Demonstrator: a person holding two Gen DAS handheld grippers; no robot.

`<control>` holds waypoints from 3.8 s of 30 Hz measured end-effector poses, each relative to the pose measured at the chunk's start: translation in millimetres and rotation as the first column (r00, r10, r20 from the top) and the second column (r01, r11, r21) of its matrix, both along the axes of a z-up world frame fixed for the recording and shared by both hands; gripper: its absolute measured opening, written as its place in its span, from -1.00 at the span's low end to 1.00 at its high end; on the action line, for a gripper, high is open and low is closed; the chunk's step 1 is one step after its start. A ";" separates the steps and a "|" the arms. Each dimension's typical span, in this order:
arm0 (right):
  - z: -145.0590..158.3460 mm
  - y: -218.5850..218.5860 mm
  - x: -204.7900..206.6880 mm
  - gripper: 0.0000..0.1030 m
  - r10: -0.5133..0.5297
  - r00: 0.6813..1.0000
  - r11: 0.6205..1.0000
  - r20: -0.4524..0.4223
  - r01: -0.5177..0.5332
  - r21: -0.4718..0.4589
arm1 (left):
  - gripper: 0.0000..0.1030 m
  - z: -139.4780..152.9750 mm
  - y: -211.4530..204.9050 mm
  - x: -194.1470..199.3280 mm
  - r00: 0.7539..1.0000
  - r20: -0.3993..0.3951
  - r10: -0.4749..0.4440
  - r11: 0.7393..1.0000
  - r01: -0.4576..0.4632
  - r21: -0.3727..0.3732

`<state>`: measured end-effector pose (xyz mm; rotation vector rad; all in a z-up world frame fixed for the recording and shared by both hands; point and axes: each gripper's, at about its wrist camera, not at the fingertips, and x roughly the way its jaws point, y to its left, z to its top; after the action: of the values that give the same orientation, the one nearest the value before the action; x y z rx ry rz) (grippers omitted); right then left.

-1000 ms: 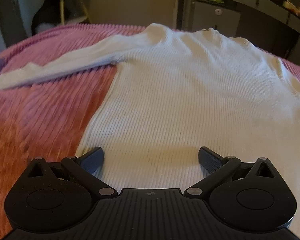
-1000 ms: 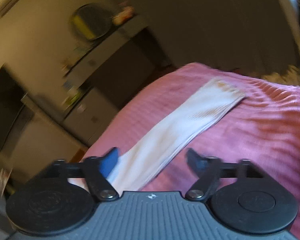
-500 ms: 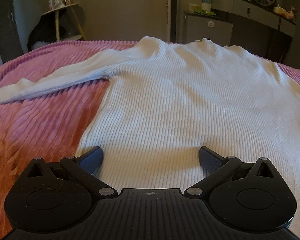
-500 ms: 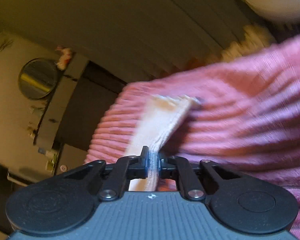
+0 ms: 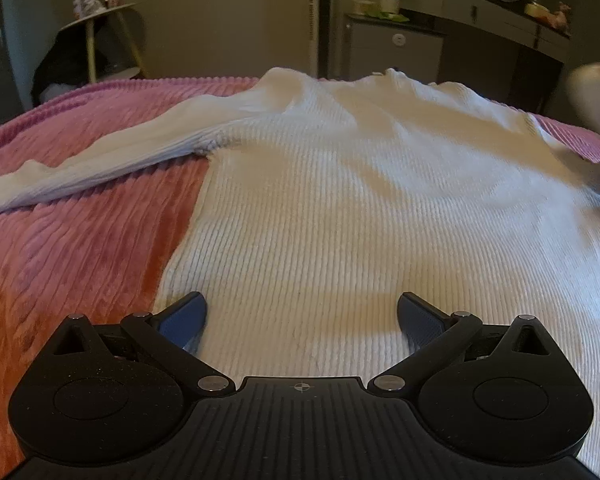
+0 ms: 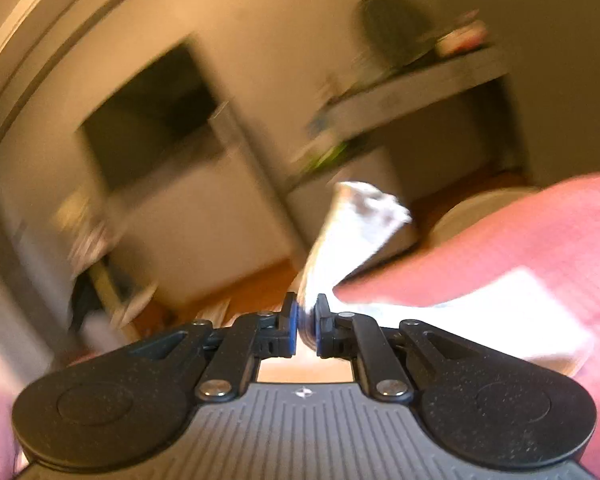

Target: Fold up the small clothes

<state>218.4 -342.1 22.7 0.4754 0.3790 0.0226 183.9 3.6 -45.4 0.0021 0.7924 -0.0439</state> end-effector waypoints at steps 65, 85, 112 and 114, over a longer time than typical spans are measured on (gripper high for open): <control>-60.9 58.8 -117.3 -0.01 -0.146 0.965 0.902 -0.219 0.039 -0.430 | -0.77 32.2 -43.1 110.0 0.974 -0.204 -0.102 0.957 0.041 -0.286; -61.6 67.2 -100.5 -0.03 -0.100 0.969 0.917 -0.227 0.002 -0.399 | -0.83 57.8 13.8 111.8 0.999 0.026 -0.029 0.991 0.032 -0.129; -44.0 -39.5 35.9 -0.71 -0.071 0.936 0.987 -0.345 0.015 -0.163 | -0.56 39.6 17.1 118.8 0.999 -0.038 -0.007 0.999 0.006 -0.038; -46.9 -38.1 39.0 -0.71 -0.065 0.929 0.986 -0.365 0.003 -0.168 | -0.56 36.4 17.2 120.6 0.999 -0.043 -0.014 0.999 0.012 -0.040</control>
<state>257.4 -380.2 -24.2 0.3196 0.7375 -0.1335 304.6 20.8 -9.0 -0.0319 0.8346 -0.0722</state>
